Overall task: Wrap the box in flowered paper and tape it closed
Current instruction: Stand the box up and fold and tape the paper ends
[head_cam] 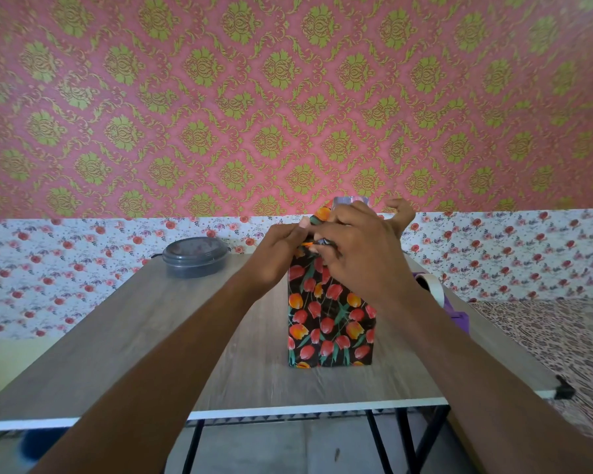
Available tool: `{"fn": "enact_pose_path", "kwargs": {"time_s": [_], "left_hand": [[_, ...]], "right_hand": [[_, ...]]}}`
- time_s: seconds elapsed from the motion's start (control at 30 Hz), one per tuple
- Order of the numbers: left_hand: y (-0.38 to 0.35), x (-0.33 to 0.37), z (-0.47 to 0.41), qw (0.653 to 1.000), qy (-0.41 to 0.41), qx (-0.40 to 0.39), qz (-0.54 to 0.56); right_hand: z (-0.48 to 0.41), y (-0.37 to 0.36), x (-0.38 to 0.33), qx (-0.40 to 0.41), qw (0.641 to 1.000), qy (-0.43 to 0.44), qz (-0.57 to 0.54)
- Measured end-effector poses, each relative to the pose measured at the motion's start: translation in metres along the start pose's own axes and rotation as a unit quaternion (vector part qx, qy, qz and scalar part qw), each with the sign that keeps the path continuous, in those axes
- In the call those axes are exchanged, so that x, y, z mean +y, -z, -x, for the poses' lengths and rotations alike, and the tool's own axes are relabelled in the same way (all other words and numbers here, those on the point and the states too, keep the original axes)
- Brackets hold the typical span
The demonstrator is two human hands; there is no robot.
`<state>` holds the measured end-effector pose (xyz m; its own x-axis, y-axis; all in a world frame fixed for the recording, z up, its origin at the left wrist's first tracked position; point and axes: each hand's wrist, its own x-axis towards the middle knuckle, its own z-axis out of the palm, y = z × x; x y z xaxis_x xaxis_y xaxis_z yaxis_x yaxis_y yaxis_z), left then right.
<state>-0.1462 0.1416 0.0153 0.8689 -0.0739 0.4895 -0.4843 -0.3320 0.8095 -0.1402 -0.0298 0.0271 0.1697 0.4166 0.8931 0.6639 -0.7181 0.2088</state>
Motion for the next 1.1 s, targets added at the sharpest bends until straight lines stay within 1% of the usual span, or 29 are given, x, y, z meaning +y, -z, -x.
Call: {"fn": "enact_pose_path", "kwargs": {"time_s": [0.13, 0.2, 0.27, 0.33, 0.47, 0.6, 0.7, 0.77, 0.87, 0.93, 1.0, 1.1], "left_hand": [[0.0, -0.001, -0.001, 1.0, -0.006, -0.012, 0.01], [0.0, -0.002, -0.002, 1.0, -0.005, -0.013, 0.01], [0.0, -0.001, -0.002, 1.0, -0.006, -0.011, 0.005], [0.0, 0.0, -0.001, 1.0, -0.006, -0.014, 0.009], [0.0, 0.001, 0.0, 1.0, -0.001, -0.015, 0.003], [-0.001, 0.002, 0.002, 1.0, 0.005, -0.009, -0.002], [0.0, 0.001, 0.001, 1.0, -0.003, -0.009, -0.005], [0.001, 0.0, 0.001, 1.0, -0.005, -0.015, -0.005], [0.001, 0.0, 0.001, 1.0, -0.006, -0.022, -0.001], [0.001, -0.001, 0.001, 0.999, -0.016, -0.027, 0.001], [0.001, -0.001, 0.0, 0.999, -0.022, -0.023, 0.001], [0.0, 0.0, -0.001, 1.0, -0.003, -0.016, 0.014]], "right_hand": [[0.002, 0.001, 0.006, 0.03, 0.998, -0.016, -0.055], [0.002, 0.002, 0.007, 0.026, 0.994, -0.03, -0.107], [0.004, 0.002, 0.007, 0.018, 0.98, -0.062, -0.191], [0.006, 0.001, 0.007, 0.025, 0.964, -0.091, -0.25], [0.01, -0.001, 0.005, 0.045, 0.94, -0.117, -0.318], [0.01, 0.0, 0.0, 0.062, 0.904, -0.154, -0.395], [0.01, -0.001, -0.004, 0.06, 0.888, -0.183, -0.418], [0.01, -0.001, -0.006, 0.064, 0.896, -0.179, -0.401], [0.012, -0.003, -0.004, 0.065, 0.925, -0.128, -0.352], [0.011, -0.001, -0.001, 0.056, 0.93, -0.105, -0.347], [0.009, 0.003, 0.004, 0.04, 0.936, -0.097, -0.335], [0.005, 0.009, 0.01, -0.015, 0.965, -0.06, -0.255]]}}
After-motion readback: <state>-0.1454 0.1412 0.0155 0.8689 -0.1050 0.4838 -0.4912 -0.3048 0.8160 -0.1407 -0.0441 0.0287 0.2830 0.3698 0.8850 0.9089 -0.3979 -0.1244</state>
